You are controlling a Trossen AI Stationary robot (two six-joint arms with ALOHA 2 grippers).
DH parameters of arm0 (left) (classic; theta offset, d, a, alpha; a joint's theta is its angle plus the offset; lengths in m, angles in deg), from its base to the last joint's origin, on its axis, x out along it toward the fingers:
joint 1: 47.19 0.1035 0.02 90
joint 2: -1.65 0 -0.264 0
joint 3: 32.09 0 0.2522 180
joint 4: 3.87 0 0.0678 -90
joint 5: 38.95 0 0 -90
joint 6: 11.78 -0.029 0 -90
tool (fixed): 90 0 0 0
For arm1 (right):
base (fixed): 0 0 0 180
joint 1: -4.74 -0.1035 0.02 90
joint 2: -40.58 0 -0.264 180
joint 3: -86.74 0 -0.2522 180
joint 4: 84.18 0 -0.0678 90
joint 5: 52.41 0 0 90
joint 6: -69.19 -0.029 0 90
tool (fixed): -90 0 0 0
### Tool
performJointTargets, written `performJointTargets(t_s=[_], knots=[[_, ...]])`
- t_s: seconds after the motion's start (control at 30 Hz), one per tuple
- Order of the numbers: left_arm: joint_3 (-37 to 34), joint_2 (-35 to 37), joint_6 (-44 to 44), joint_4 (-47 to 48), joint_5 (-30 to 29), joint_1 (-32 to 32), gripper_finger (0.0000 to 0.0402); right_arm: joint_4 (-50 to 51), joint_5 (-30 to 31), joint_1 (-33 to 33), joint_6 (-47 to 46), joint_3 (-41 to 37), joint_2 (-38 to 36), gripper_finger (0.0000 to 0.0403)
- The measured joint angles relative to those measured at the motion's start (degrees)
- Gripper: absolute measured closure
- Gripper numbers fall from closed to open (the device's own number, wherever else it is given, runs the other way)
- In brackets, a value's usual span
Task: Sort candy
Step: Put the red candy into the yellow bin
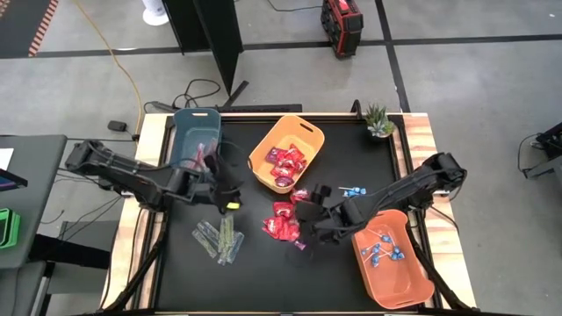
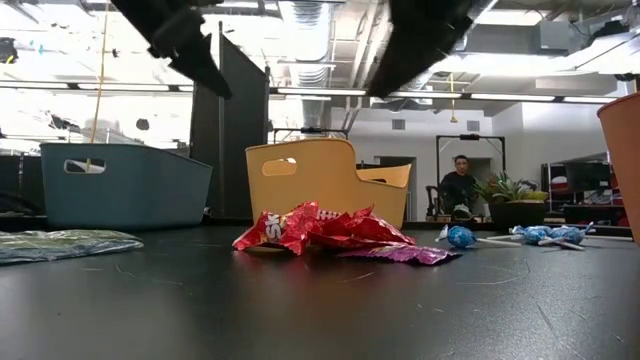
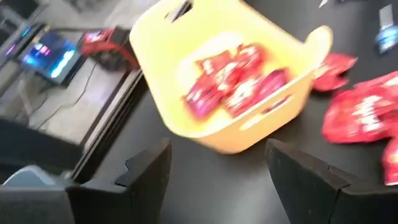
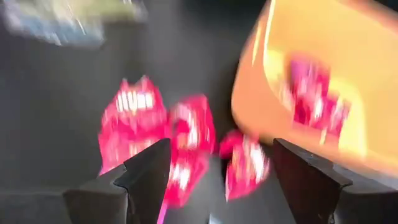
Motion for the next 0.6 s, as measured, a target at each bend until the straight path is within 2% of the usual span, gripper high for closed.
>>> performJointTargets(t_s=[0.17,0.47,0.6], knots=[[-4.51,0.04,-1.02,-7.90,0.09,-3.82,0.0147,2.88,-1.15,1.34,-7.11,-0.56,1.93,0.0112],[-14.30,0.06,3.44,-21.91,4.30,-11.09,0.0148,2.58,-4.98,8.65,-6.98,-0.68,10.57,0.0112],[-16.22,0.04,7.31,-21.96,4.34,-13.84,0.0148,2.31,-7.41,12.28,-6.76,-0.69,12.94,0.0112]])
